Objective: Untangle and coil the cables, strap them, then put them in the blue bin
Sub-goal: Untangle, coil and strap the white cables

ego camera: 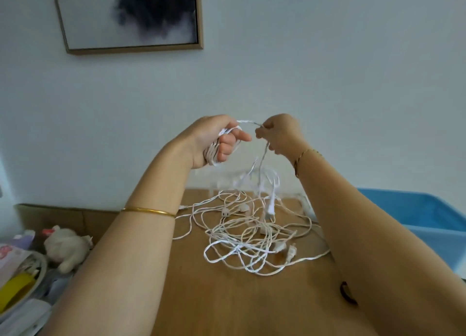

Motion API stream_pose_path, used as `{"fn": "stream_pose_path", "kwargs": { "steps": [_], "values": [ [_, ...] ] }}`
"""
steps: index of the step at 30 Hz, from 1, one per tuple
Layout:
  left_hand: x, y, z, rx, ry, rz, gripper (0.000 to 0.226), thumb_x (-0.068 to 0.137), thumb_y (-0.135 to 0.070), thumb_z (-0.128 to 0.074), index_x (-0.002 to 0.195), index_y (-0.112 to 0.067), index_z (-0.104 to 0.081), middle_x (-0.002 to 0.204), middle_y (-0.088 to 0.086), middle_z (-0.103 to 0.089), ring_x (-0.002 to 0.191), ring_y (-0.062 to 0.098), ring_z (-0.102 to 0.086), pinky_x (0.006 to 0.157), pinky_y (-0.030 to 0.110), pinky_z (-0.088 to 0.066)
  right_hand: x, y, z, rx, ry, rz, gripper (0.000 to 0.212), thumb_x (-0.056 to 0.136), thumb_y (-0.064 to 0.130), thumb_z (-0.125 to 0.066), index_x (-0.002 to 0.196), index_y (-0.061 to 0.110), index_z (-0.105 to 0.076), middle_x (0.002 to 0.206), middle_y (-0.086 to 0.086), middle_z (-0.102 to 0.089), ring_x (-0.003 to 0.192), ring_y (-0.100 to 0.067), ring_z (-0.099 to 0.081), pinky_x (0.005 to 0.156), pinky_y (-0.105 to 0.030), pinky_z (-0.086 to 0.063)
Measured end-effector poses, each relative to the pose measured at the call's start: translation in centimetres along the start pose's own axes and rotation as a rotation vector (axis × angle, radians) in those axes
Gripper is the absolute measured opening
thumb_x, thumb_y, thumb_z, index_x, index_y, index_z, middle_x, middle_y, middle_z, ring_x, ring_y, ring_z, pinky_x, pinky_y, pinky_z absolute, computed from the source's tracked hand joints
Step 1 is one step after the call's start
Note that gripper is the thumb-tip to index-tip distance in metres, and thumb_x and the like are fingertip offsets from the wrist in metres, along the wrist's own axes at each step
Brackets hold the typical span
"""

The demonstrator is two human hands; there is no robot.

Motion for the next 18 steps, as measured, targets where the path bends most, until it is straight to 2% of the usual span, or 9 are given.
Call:
{"fn": "stream_pose_path", "kwargs": {
  "steps": [2,4,7,10,13,16,18],
  "values": [
    [-0.3,0.1,-0.7,-0.172,0.117,0.039,0.042,0.097,-0.02,-0.031,0.079,-0.002,-0.064,0.037,-0.009,-0.026,0.028,0.003,-0.025,0.03,0.012,-0.023,-0.3,-0.8,-1.0,0.123,-0.004,-0.002,0.014,0.087,0.02,-0.06,0.078,0.012,-0.067,0.069,-0.008,-0.062,0.065,-0.024,-0.06,0.07,-0.038,-0.054],
    [-0.7,-0.7,-1.1,-0.344,0.196,0.028,0.046,0.096,-0.02,-0.03,0.075,-0.002,-0.067,0.035,-0.01,-0.027,0.027,0.002,-0.026,0.029,0.013,-0.024,-0.7,-1.1,-1.6,0.221,-0.005,0.001,0.018,0.088,0.02,-0.06,0.074,0.012,-0.066,0.074,-0.01,-0.066,0.061,-0.019,-0.059,0.066,-0.035,-0.053],
    [-1.6,-2.7,-1.5,-0.561,0.28,-0.031,0.031,0.084,-0.018,-0.039,0.084,0.0,-0.064,0.036,-0.009,-0.031,0.028,0.003,-0.031,0.03,0.013,-0.027,-1.5,-2.0,-2.3,0.411,0.044,-0.053,0.02,0.09,0.016,-0.059,0.071,0.01,-0.063,0.066,-0.005,-0.061,0.053,-0.014,-0.057,0.057,-0.025,-0.047],
    [-1.8,-3.7,-1.0,-0.652,0.261,-0.1,0.031,0.079,-0.019,-0.041,0.09,0.001,-0.062,0.038,-0.009,-0.033,0.03,0.003,-0.033,0.032,0.013,-0.028,-3.6,-3.1,-3.9,0.607,0.177,-0.142,0.02,0.093,0.017,-0.058,0.077,0.005,-0.064,0.063,-0.008,-0.058,0.043,-0.012,-0.054,0.05,-0.023,-0.052],
    [-1.4,-3.9,-0.1,-0.866,0.219,-0.199,0.036,0.097,-0.022,-0.034,0.098,0.003,-0.06,0.043,-0.008,-0.04,0.034,0.004,-0.041,0.037,0.015,-0.037,-6.5,-4.0,-6.2,0.53,0.328,-0.133,0.025,0.095,0.025,-0.053,0.085,0.005,-0.066,0.056,-0.003,-0.055,0.036,-0.009,-0.044,0.04,-0.021,-0.046],
    [-0.7,-3.6,1.8,-0.997,0.068,-0.312,0.037,0.102,-0.027,-0.037,0.112,0.004,-0.054,0.05,-0.004,-0.048,0.041,0.007,-0.05,0.045,0.017,-0.046,-9.7,-4.3,-8.2,0.351,0.491,-0.088,0.032,0.098,0.03,-0.045,0.082,0.01,-0.065,0.055,0.0,-0.049,0.036,-0.008,-0.035,0.038,-0.019,-0.034],
    [-0.2,-3.1,2.8,-0.998,-0.024,-0.338,0.028,0.102,-0.025,-0.039,0.106,0.0,-0.05,0.054,0.0,-0.052,0.046,0.011,-0.054,0.05,0.019,-0.05,-11.7,-3.3,-8.8,0.199,0.596,-0.01,0.031,0.098,0.028,-0.044,0.08,0.013,-0.064,0.056,0.001,-0.048,0.037,-0.007,-0.035,0.039,-0.018,-0.034]
  ]
}}
Point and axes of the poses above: each hand's wrist, its own x-axis towards the middle knuckle, its own z-axis out of the back of the hand, y = z × x, the point moved 7 cm from there along x, towards the middle knuckle
